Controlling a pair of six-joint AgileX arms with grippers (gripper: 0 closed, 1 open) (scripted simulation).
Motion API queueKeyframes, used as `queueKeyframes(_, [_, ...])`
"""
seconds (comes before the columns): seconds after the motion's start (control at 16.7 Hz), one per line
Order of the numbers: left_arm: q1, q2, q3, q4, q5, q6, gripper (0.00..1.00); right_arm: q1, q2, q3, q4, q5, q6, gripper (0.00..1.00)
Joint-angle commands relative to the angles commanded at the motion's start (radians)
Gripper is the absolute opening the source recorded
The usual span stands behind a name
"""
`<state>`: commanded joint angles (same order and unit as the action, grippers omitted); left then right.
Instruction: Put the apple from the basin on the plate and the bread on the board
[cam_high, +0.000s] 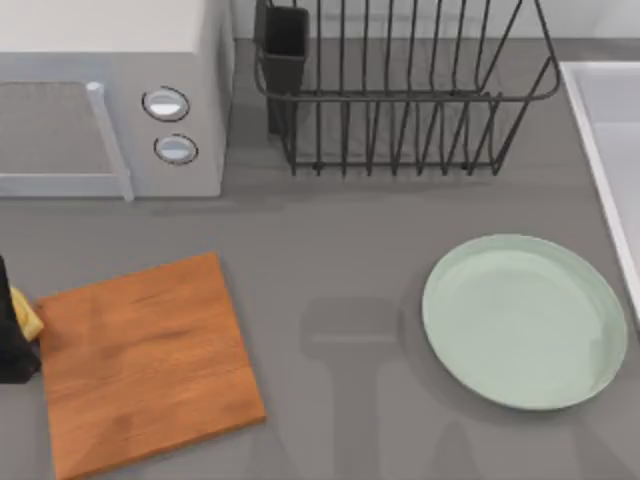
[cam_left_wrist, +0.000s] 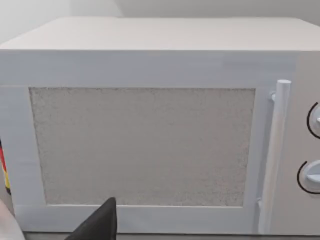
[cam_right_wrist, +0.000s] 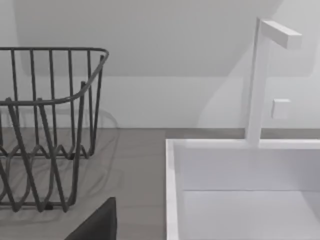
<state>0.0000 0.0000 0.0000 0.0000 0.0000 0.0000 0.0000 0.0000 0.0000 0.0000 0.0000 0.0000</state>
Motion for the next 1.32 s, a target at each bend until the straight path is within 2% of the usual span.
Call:
queueKeyframes(0.42, [0.0, 0.0, 0.0, 0.0, 0.0, 0.0, 1.0, 0.0, 0.0, 0.0, 0.0, 0.0, 0.0, 1.0])
queueKeyframes(0.66, [0.0, 0.0, 0.0, 0.0, 0.0, 0.0, 1.0, -0.014, 0.093, 0.067, -0.047, 0.0, -0.013, 1.0])
queueKeyframes(0.96, [0.0, 0.0, 0.0, 0.0, 0.0, 0.0, 1.0, -0.059, 0.394, 0.281, -0.197, 0.0, -0.056, 1.0])
queueKeyframes(1.32, [0.0, 0.0, 0.0, 0.0, 0.0, 0.0, 1.0, -0.133, 0.889, 0.633, -0.445, 0.001, -0.126, 1.0])
